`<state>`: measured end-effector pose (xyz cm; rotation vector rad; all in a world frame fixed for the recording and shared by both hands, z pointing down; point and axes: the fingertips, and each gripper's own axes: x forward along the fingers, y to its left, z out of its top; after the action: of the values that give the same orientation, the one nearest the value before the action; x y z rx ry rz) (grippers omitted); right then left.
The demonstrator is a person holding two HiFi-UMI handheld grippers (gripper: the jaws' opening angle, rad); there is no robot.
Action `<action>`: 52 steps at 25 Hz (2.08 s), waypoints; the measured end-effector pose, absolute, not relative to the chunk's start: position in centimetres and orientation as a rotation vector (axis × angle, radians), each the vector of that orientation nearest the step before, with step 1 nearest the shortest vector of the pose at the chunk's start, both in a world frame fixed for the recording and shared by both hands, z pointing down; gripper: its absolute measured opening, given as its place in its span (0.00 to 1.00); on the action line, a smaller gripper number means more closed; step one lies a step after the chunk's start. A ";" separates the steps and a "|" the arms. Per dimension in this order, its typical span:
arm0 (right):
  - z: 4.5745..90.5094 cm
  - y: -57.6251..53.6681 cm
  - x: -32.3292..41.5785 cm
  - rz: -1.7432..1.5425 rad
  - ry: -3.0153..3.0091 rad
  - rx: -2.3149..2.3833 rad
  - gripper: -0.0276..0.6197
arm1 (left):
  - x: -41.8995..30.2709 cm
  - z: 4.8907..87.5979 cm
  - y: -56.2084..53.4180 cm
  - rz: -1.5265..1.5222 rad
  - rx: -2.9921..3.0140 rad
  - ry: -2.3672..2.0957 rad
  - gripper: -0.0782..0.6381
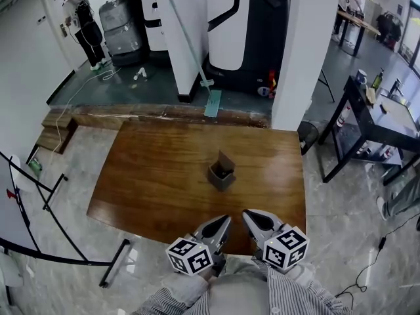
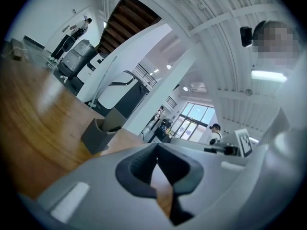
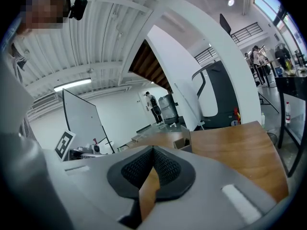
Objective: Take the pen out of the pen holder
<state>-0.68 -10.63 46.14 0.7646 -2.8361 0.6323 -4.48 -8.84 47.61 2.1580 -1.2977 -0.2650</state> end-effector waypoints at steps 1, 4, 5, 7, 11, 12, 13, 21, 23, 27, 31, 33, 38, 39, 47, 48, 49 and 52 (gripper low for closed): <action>46.2 -11.3 -0.7 0.631 -2.837 0.760 0.04 | -4.5 47.8 -9.4 -0.271 2.153 -1.303 0.12; 46.6 -13.0 -0.9 0.636 -2.829 0.749 0.04 | -4.6 48.2 -10.8 -0.282 2.134 -1.305 0.12; 46.8 -13.4 -1.1 0.640 -2.824 0.741 0.04 | -4.8 48.2 -11.2 -0.284 2.130 -1.308 0.12; 47.0 -13.7 -1.6 0.649 -2.817 0.724 0.04 | -5.2 48.0 -11.7 -0.276 2.130 -1.321 0.12; 47.2 -14.2 -2.8 0.668 -2.805 0.706 0.04 | -6.1 48.0 -12.4 -0.269 2.127 -1.319 0.12; 47.3 -14.2 -3.1 0.671 -2.802 0.702 0.04 | -6.4 48.1 -12.5 -0.280 2.119 -1.312 0.12; 47.4 -14.3 -3.4 0.673 -2.801 0.700 0.04 | -6.6 48.1 -12.7 -0.293 2.112 -1.305 0.12; 46.4 -16.0 -3.8 0.690 -2.780 0.748 0.04 | -7.1 47.0 -14.9 -0.281 2.135 -1.260 0.12; 46.5 -16.2 -3.9 0.706 -2.771 0.757 0.04 | -6.9 46.7 -15.3 -0.269 2.161 -1.238 0.12; 46.8 -16.0 -4.6 0.730 -2.770 0.736 0.04 | -6.9 46.1 -15.7 -0.319 2.234 -1.187 0.12; 47.4 -16.6 -5.1 0.746 -2.753 0.737 0.04 | -7.4 46.6 -16.4 -0.301 2.264 -1.186 0.12; 47.9 -17.0 -5.1 0.767 -2.740 0.745 0.04 | -7.8 47.1 -17.0 -0.281 2.276 -1.199 0.12; 49.2 -18.2 -4.8 0.799 -2.704 0.765 0.04 | -8.9 48.8 -18.8 -0.228 2.263 -1.210 0.12; 49.5 -18.3 -4.7 0.807 -2.698 0.770 0.04 | -9.1 49.1 -19.1 -0.222 2.257 -1.206 0.12; 51.2 -19.5 -4.5 0.877 -2.660 0.799 0.04 | -9.4 51.1 -21.6 -0.104 2.253 -1.189 0.12; 51.5 -19.6 -4.4 0.885 -2.656 0.801 0.04 | -9.4 51.4 -22.0 -0.089 2.255 -1.187 0.12; 51.7 -19.7 -4.5 0.892 -2.653 0.802 0.04 | -9.4 51.6 -22.3 -0.068 2.261 -1.189 0.12; 52.1 -20.0 -4.3 0.914 -2.647 0.815 0.04 | -9.3 51.9 -23.4 -0.020 2.283 -1.193 0.17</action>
<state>-4.34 -20.02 52.09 0.8149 -2.6468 0.9138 -9.33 -23.38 51.93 2.2829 -1.1931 -0.0199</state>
